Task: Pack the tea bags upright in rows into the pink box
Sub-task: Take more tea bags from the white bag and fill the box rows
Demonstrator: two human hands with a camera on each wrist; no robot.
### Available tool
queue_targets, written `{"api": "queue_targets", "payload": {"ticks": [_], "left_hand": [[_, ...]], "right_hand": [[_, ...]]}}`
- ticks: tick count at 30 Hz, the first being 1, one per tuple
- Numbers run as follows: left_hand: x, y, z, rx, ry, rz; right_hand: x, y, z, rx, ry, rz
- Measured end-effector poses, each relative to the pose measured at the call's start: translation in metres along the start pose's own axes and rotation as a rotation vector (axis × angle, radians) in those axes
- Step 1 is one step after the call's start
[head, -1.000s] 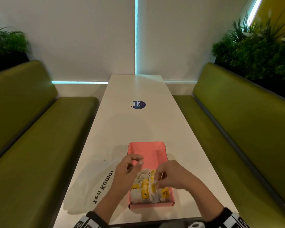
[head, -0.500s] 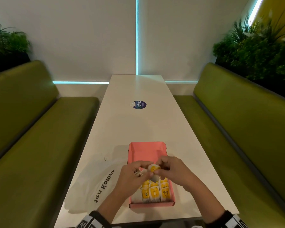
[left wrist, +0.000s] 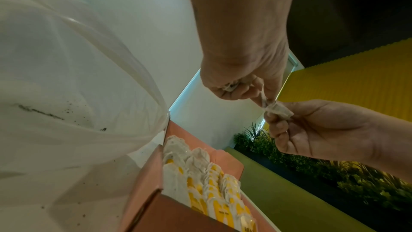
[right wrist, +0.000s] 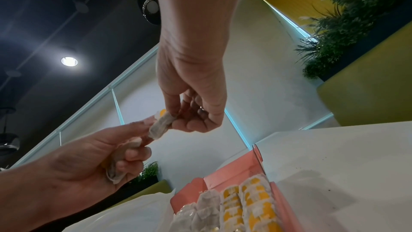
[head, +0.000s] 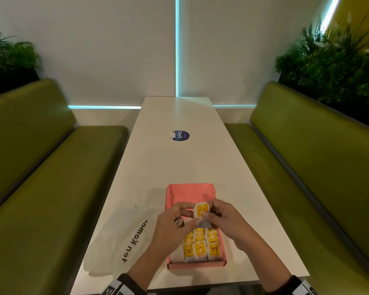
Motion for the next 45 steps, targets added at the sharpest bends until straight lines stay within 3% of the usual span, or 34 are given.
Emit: {"api": "queue_targets", "payload": {"ticks": [9, 13, 20, 30, 37, 45], "left_hand": [[0.001, -0.005, -0.002, 0.001, 0.058, -0.052], [-0.003, -0.005, 0.007, -0.074, -0.058, -0.153], [-0.002, -0.005, 0.013, -0.289, 0.075, -0.246], [0.003, 0.001, 0.020, -0.381, 0.077, -0.296], [0.005, 0.006, 0.018, -0.273, 0.082, -0.200], [0.007, 0.006, 0.015, -0.216, 0.069, -0.178]], "right_hand": [[0.000, -0.002, -0.003, 0.008, 0.055, 0.023], [0.000, -0.005, -0.003, 0.078, 0.146, -0.017], [0.000, 0.000, 0.006, 0.149, 0.378, -0.108], [-0.001, -0.003, 0.016, 0.165, 0.524, -0.225], [0.001, -0.005, 0.012, 0.360, 0.527, -0.222], [0.003, -0.004, 0.010, 0.376, 0.468, -0.243]]}}
Point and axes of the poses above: each hand's wrist, its own x-axis towards the middle knuckle, its own z-axis out of the palm, y = z × x, the point moved 4 cm from there along x, towards the middle knuckle, and after that the axes turned 3 degrees about -x, right-handed, at the moved point
